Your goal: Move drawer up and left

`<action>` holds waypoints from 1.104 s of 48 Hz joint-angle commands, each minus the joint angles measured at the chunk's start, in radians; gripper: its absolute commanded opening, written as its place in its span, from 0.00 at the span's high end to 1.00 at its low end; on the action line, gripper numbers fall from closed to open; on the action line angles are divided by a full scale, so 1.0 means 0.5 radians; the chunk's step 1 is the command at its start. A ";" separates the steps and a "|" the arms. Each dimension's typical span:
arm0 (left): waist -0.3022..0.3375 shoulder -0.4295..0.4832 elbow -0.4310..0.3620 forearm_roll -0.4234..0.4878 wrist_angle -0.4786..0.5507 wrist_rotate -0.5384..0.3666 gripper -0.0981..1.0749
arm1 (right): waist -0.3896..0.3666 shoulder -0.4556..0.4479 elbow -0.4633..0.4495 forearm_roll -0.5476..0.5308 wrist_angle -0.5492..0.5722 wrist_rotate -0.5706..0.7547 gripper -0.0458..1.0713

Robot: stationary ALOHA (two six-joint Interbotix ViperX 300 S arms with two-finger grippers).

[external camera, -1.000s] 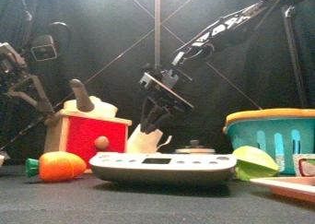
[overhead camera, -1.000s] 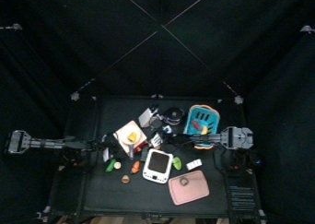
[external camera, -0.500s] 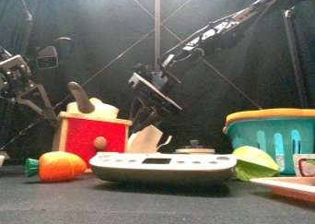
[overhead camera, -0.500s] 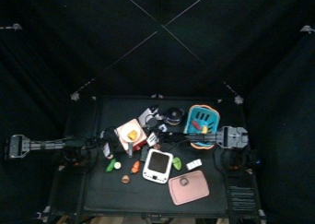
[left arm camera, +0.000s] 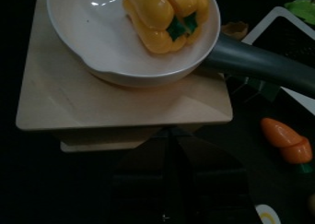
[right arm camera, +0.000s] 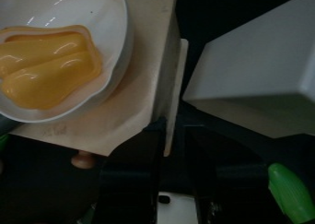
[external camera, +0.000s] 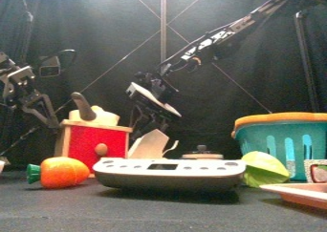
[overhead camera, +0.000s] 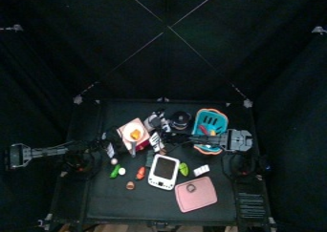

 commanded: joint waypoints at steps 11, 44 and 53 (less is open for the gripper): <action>0.187 -0.037 -0.021 -0.015 -0.025 -0.003 0.51 | 0.031 -0.003 -0.117 -0.003 -0.015 0.006 0.40; 0.298 -0.273 0.049 -0.172 -0.003 -0.006 0.51 | 0.034 0.104 -0.276 -0.003 -0.003 0.003 0.40; 0.298 -0.273 0.049 -0.172 -0.003 -0.006 0.51 | 0.034 0.067 -0.236 -0.003 0.018 0.006 0.40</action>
